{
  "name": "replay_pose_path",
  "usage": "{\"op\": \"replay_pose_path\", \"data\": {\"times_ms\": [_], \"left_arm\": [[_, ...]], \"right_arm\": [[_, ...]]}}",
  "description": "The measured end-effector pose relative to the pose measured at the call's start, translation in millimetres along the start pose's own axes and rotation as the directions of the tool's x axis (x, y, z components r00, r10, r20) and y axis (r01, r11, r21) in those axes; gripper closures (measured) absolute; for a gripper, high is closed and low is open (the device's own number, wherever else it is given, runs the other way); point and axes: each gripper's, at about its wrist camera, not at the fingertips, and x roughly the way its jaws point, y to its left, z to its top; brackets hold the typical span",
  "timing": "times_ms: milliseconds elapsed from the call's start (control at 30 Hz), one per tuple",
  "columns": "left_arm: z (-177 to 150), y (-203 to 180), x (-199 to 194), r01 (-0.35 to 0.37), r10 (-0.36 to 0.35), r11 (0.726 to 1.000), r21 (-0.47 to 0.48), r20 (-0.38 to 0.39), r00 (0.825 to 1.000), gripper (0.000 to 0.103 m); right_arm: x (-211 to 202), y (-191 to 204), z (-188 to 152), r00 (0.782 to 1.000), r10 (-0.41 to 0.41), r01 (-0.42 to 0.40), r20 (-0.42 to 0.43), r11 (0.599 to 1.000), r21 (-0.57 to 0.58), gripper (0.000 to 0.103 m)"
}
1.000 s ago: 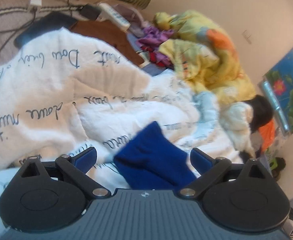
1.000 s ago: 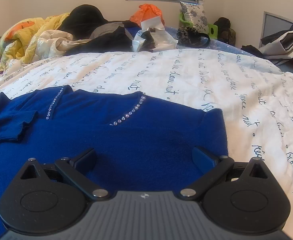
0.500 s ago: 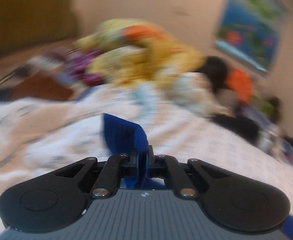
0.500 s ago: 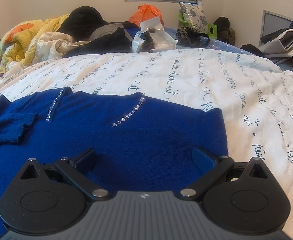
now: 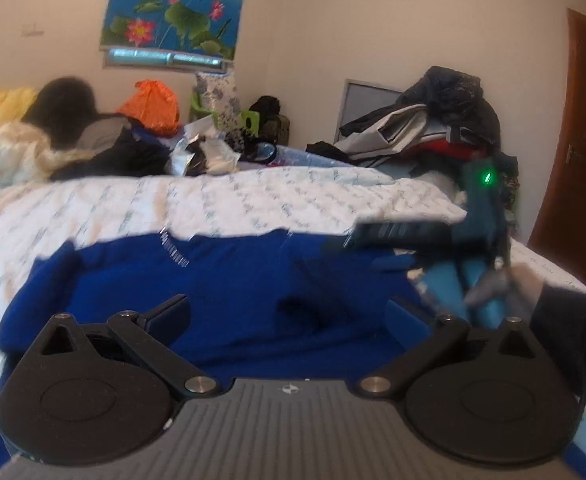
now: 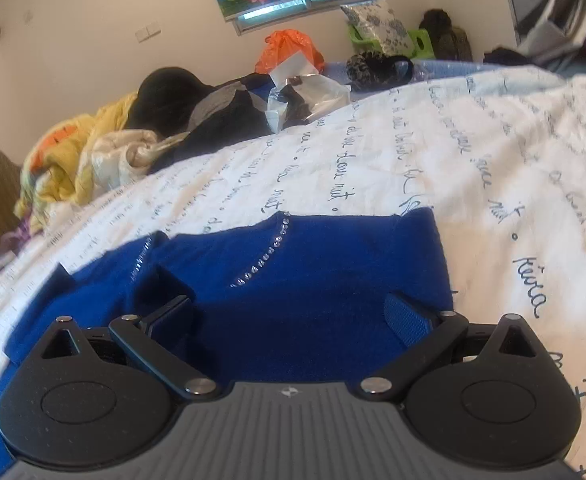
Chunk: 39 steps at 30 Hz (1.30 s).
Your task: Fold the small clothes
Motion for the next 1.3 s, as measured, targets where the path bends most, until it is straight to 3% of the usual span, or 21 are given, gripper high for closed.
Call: {"op": "replay_pose_path", "data": {"times_ms": [100, 133, 200, 300, 367, 400, 467, 533, 600, 700, 733, 767, 800, 867, 900, 933, 1000, 1100, 1200, 1267, 1300], "left_arm": [[-17, 31, -22, -0.059, 0.058, 0.996, -0.070, -0.007, 0.998, 0.000], [-21, 42, -28, -0.083, 0.082, 0.991, -0.101, -0.017, 0.997, 0.000], [-29, 61, -28, -0.112, 0.104, 0.978, -0.176, -0.056, 0.993, 0.000], [-42, 80, -21, -0.146, 0.115, 0.950, -0.275, -0.125, 0.985, 0.001], [-38, 88, -25, -0.132, 0.106, 0.938, -0.320, -0.096, 0.990, 0.000], [-37, 90, -24, -0.136, 0.109, 0.935, -0.328, -0.100, 0.989, 0.000], [-35, 94, -24, -0.128, 0.102, 0.935, -0.331, -0.095, 0.990, 0.000], [-36, 94, -23, -0.123, 0.097, 0.933, -0.337, -0.094, 0.991, 0.000], [-38, 93, -24, -0.120, 0.095, 0.932, -0.342, -0.089, 0.992, 0.000], [-40, 90, -24, -0.117, 0.094, 0.931, -0.344, -0.084, 0.992, 0.000], [-40, 90, -23, -0.116, 0.093, 0.931, -0.345, -0.082, 0.992, 0.000], [-40, 90, -22, -0.115, 0.093, 0.931, -0.347, -0.081, 0.992, 0.000], [-40, 90, -22, -0.114, 0.092, 0.930, -0.349, -0.080, 0.993, 0.000], [-41, 89, -22, -0.113, 0.092, 0.929, -0.353, -0.077, 0.993, 0.000], [-41, 89, -22, -0.113, 0.092, 0.928, -0.354, -0.076, 0.993, 0.000], [-41, 89, -22, -0.113, 0.092, 0.928, -0.354, -0.076, 0.993, 0.000], [-41, 89, -23, -0.113, 0.092, 0.928, -0.354, -0.076, 0.993, 0.000], [-42, 90, -23, -0.112, 0.091, 0.927, -0.358, -0.073, 0.993, 0.000], [-43, 89, -24, -0.110, 0.091, 0.926, -0.362, -0.071, 0.993, 0.000], [-43, 89, -23, -0.112, 0.092, 0.926, -0.361, -0.072, 0.993, 0.000], [-43, 88, -23, -0.113, 0.093, 0.926, -0.359, -0.073, 0.993, 0.000]], "right_arm": [[-15, -4, 10, 0.993, 0.113, -0.099, -0.040, 0.963, 0.252, 0.000], [-18, 2, 10, 0.984, 0.170, -0.149, -0.056, 0.950, 0.275, 0.001], [-16, 25, 8, 0.977, 0.179, -0.149, -0.119, 0.964, 0.221, 0.001], [5, 55, 2, 0.961, 0.140, -0.109, -0.238, 0.984, 0.142, 0.002], [18, 69, -3, 0.958, 0.089, -0.064, -0.274, 0.993, 0.097, 0.003], [22, 78, -3, 0.961, 0.038, -0.024, -0.275, 0.998, 0.055, 0.003], [25, 102, -2, 0.961, -0.143, 0.119, -0.237, 0.987, -0.112, 0.003], [25, 132, -4, 0.951, -0.272, 0.221, -0.146, 0.930, -0.295, 0.003], [30, 151, -10, 0.950, -0.278, 0.210, -0.141, 0.906, -0.368, 0.003], [48, 157, -25, 0.938, -0.269, 0.169, -0.217, 0.905, -0.390, 0.005], [54, 154, -31, 0.930, -0.290, 0.183, -0.227, 0.899, -0.398, 0.023], [52, 149, -35, 0.937, -0.287, 0.191, -0.200, 0.898, -0.396, 0.023], [50, 145, -35, 0.941, -0.277, 0.191, -0.194, 0.909, -0.371, 0.027], [42, 134, -27, 0.946, -0.265, 0.200, -0.188, 0.931, -0.306, 0.051], [37, 124, -20, 0.949, -0.245, 0.195, -0.196, 0.950, -0.244, 0.076], [31, 111, -13, 0.957, -0.199, 0.169, -0.213, 0.974, -0.151, 0.090], [15, 78, -2, 0.977, -0.056, 0.070, -0.206, 0.996, 0.061, 0.092], [-15, 29, -2, 0.993, 0.045, -0.014, -0.113, 0.966, 0.259, 0.092], [-15, -9, -18, 0.979, 0.111, -0.036, -0.172, 0.920, 0.391, 0.088], [-15, -18, -26, 0.971, 0.169, -0.079, -0.172, 0.896, 0.437, 0.086], [-16, -18, -25, 0.970, 0.177, -0.087, -0.166, 0.892, 0.444, 0.080]]}}
